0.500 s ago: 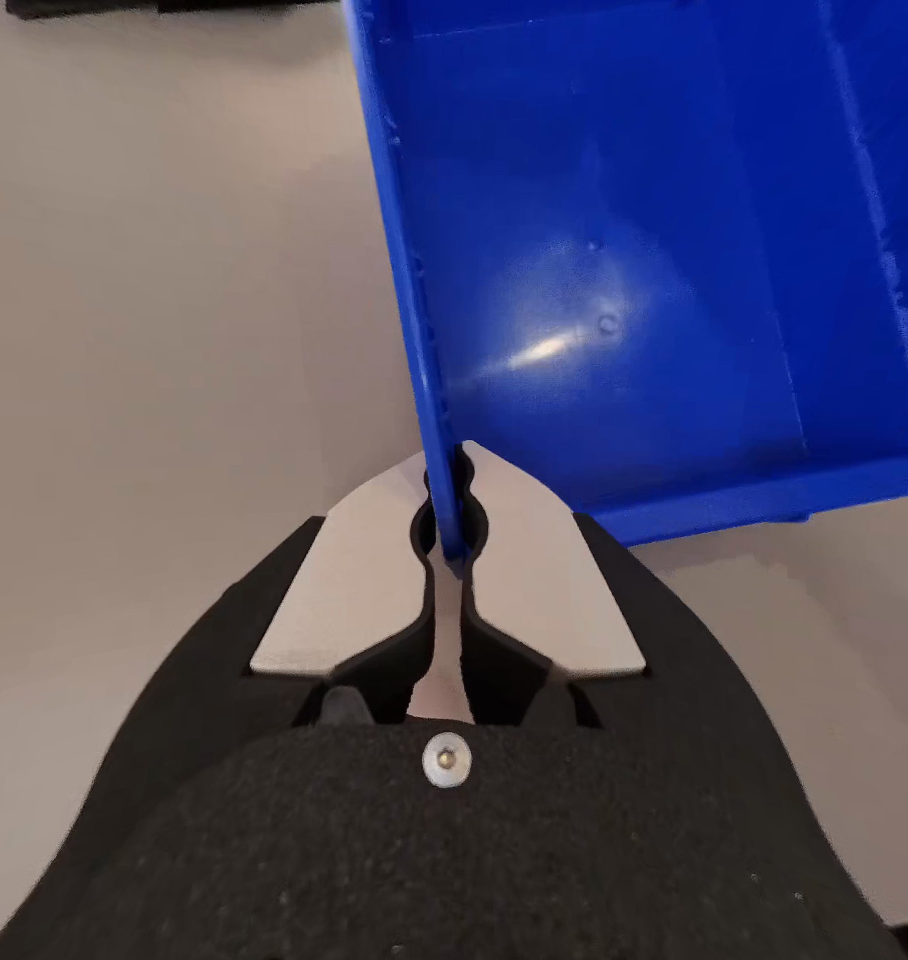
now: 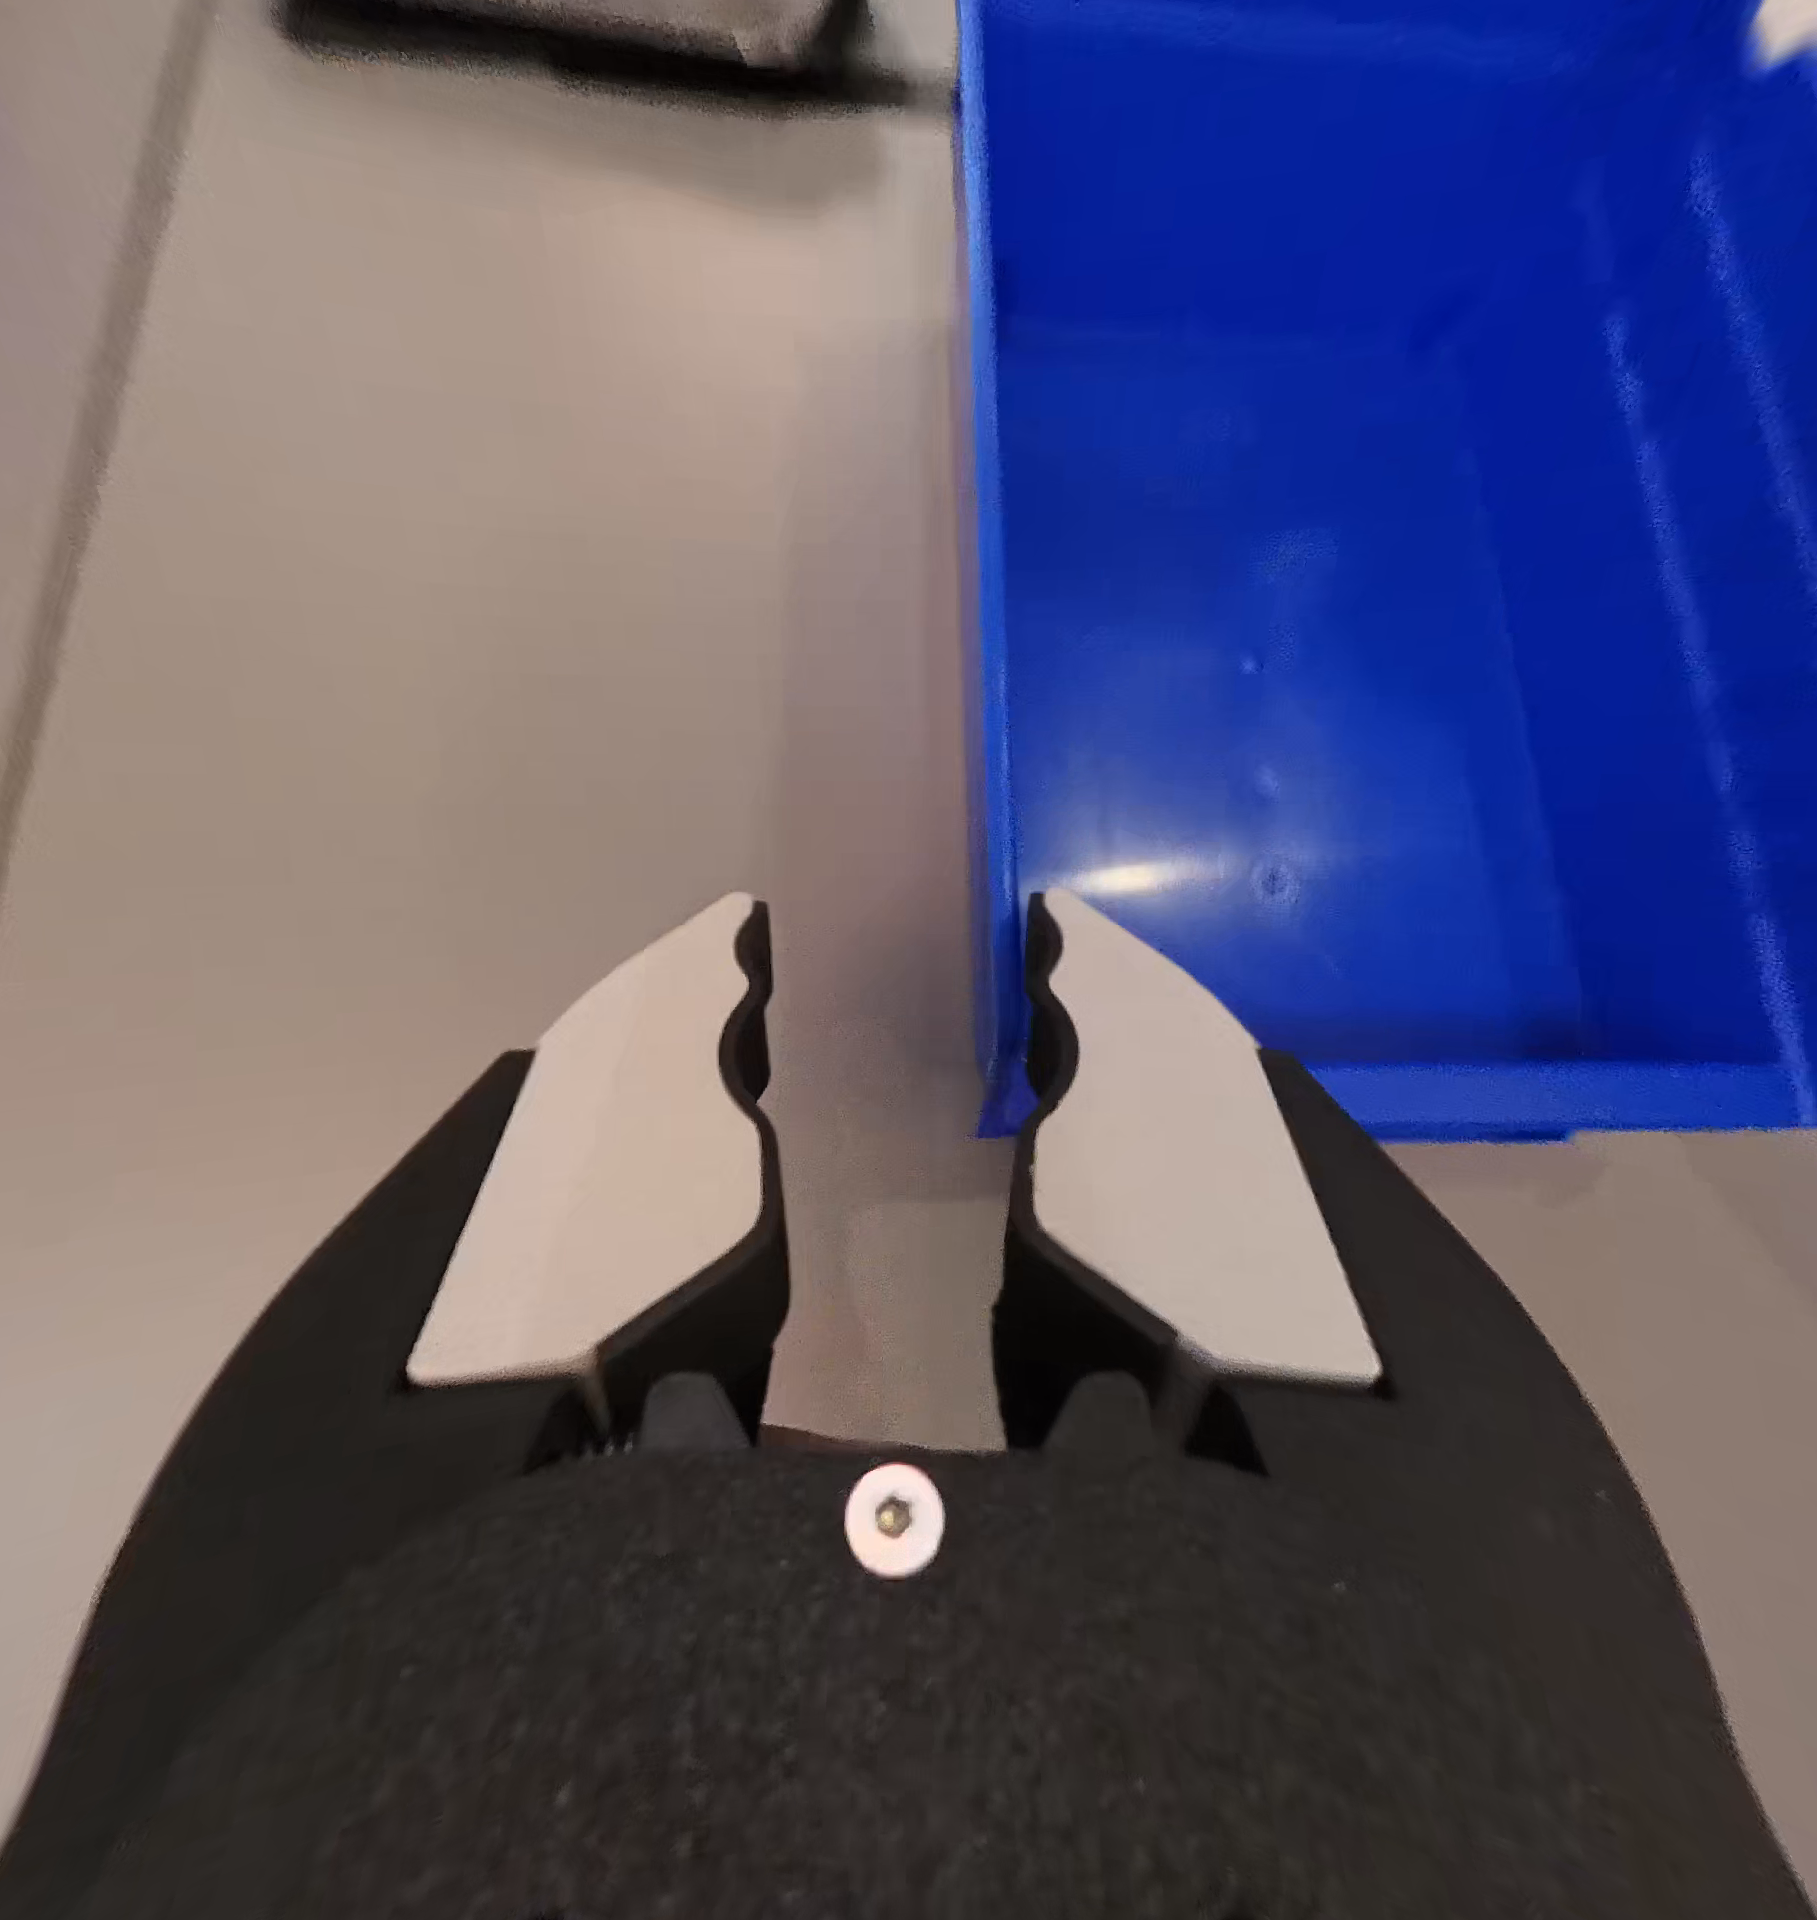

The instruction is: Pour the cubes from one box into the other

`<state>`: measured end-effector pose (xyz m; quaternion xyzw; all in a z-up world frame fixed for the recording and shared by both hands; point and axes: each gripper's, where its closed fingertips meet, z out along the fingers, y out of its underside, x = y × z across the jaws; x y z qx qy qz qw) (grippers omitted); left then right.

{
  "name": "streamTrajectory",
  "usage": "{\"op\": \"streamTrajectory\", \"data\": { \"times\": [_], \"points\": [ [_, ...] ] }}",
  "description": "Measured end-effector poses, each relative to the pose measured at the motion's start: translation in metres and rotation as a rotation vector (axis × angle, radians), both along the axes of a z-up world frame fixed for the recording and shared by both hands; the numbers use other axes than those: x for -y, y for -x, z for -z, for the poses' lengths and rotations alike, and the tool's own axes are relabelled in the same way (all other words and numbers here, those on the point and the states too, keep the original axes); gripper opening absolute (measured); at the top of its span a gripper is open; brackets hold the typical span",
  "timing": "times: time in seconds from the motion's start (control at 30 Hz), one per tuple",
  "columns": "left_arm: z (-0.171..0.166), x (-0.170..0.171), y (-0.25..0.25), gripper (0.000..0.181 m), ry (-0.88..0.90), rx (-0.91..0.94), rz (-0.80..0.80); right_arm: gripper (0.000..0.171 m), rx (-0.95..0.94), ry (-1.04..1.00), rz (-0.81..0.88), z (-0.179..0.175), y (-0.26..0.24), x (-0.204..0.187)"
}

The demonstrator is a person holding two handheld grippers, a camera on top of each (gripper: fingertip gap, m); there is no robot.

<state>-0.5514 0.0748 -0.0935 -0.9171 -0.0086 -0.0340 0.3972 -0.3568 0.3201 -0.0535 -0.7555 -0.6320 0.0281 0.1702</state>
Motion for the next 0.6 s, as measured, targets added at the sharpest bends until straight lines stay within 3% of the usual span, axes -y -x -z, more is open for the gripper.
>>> {"op": "streamTrajectory", "data": {
  "times": [0.13,0.27,0.33,0.4,0.53,0.6],
  "points": [
    [-0.065,0.008,-0.022,0.049,-0.177,0.014,0.006,0.057,-0.308,-0.195,0.097,-0.095,-0.044,0.025],
    [-0.099,0.022,-0.077,0.049,-0.301,0.044,0.112,0.053,-0.529,-0.298,0.224,-0.142,-0.132,0.082],
    [-0.104,0.036,-0.116,0.058,-0.365,0.103,0.210,0.053,-0.593,-0.363,0.340,-0.143,-0.191,0.111],
    [-0.090,0.057,-0.149,0.057,-0.392,0.164,0.267,0.054,-0.636,-0.474,0.592,-0.132,-0.273,0.136],
    [-0.043,0.097,-0.165,0.059,-0.423,0.242,0.160,0.052,-0.805,-0.639,0.966,-0.090,-0.427,0.223],
    [-0.030,0.106,-0.154,0.059,-0.489,0.144,0.100,0.052,-0.890,-0.685,1.058,-0.057,-0.481,0.271]
  ]
}}
